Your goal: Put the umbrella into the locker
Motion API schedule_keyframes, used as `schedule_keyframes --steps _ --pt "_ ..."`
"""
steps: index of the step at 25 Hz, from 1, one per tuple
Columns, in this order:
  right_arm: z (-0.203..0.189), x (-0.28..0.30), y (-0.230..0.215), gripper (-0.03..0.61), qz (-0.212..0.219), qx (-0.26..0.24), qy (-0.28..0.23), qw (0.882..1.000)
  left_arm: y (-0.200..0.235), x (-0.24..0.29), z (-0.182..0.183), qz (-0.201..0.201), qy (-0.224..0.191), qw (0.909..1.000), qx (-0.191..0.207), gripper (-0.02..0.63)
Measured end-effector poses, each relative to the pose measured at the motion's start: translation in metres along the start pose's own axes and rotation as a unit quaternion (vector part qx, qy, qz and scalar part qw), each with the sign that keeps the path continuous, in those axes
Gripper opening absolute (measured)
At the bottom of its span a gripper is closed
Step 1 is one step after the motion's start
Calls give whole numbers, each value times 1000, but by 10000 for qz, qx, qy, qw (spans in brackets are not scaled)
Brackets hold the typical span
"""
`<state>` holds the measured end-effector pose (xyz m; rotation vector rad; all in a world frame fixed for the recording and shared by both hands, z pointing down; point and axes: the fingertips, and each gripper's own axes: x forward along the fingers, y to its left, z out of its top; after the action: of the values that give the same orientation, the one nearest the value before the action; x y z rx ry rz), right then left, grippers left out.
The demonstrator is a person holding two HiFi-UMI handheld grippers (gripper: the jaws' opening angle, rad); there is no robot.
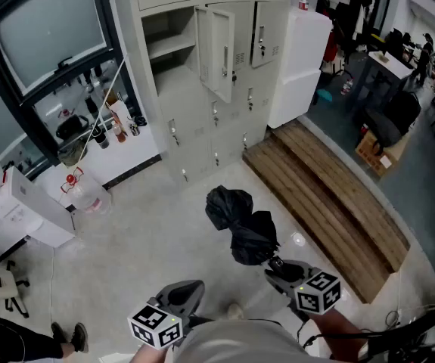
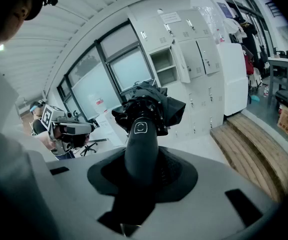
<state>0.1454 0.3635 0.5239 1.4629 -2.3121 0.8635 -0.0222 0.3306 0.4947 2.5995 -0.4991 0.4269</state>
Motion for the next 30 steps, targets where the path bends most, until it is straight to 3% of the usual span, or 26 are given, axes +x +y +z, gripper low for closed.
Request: schedule_keyframes --steps 12,19,25,30 --pt "9 6 -30 124 83 -63 -8 9999 3 20 10 331 71 9994 48 11" --pt "37 34 -57 124 -21 -77 65 9999 23 26 25 514 -4 9987 -18 11" --pt "87 90 -81 124 -216 -191 25 9996 84 40 50 340 -85 9994 -41 11" --pt "149 154 -97 124 -417 -97 6 9991 151 48 103 187 -105 9996 155 11"
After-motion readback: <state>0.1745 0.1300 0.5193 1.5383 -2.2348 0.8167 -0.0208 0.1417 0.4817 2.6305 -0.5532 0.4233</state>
